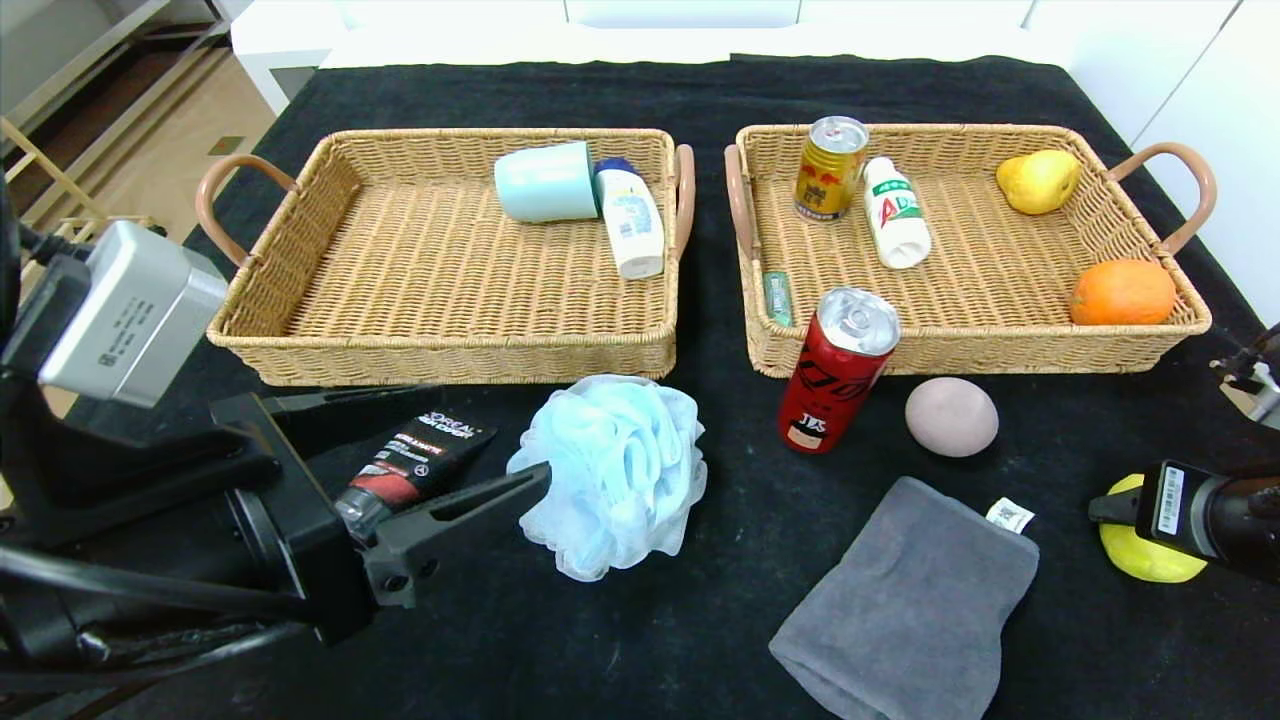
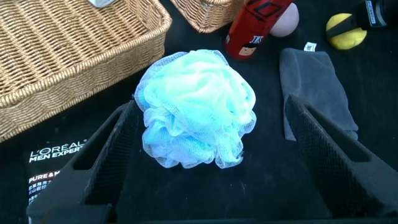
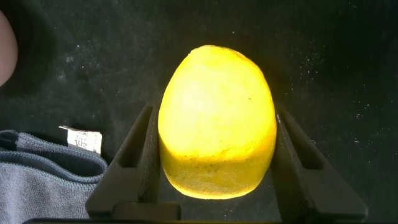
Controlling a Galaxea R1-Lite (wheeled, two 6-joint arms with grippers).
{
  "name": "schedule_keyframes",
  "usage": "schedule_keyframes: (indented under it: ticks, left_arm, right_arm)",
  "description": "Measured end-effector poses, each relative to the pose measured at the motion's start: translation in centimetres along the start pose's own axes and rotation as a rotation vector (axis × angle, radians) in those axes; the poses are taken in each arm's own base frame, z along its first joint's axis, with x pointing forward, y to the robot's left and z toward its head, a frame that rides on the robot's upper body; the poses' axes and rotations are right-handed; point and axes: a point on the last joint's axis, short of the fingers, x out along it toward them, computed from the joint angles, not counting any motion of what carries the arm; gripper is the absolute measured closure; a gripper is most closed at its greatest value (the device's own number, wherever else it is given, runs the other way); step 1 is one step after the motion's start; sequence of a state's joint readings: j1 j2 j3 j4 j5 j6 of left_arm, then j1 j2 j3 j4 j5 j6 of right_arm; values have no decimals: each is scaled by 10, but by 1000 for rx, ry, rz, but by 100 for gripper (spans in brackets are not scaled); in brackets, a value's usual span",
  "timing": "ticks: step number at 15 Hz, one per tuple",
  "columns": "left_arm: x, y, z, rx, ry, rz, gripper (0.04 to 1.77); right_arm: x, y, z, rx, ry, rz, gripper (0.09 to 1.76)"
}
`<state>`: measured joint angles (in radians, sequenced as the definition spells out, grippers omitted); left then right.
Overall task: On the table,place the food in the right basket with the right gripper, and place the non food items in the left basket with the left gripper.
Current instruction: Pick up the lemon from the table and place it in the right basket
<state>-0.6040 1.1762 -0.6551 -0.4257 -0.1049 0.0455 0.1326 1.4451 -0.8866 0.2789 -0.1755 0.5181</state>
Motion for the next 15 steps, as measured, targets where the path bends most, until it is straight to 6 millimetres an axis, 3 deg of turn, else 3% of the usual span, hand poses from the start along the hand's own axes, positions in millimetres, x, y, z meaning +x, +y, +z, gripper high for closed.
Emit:
schedule_keyframes:
  ticks: [7,11,15]
  left_arm:
    - [2,0,-3,-1,12,-1,9]
    - [2,0,-2,-1,11,-3,9]
    - [2,0,-4,-2,15,-2,9]
  right_arm:
    - [-4,-3,2,11,-10,1,81]
    - [-25,-1,4,2,-52,42,81]
    - [-55,5,19,-5,-108,82,82]
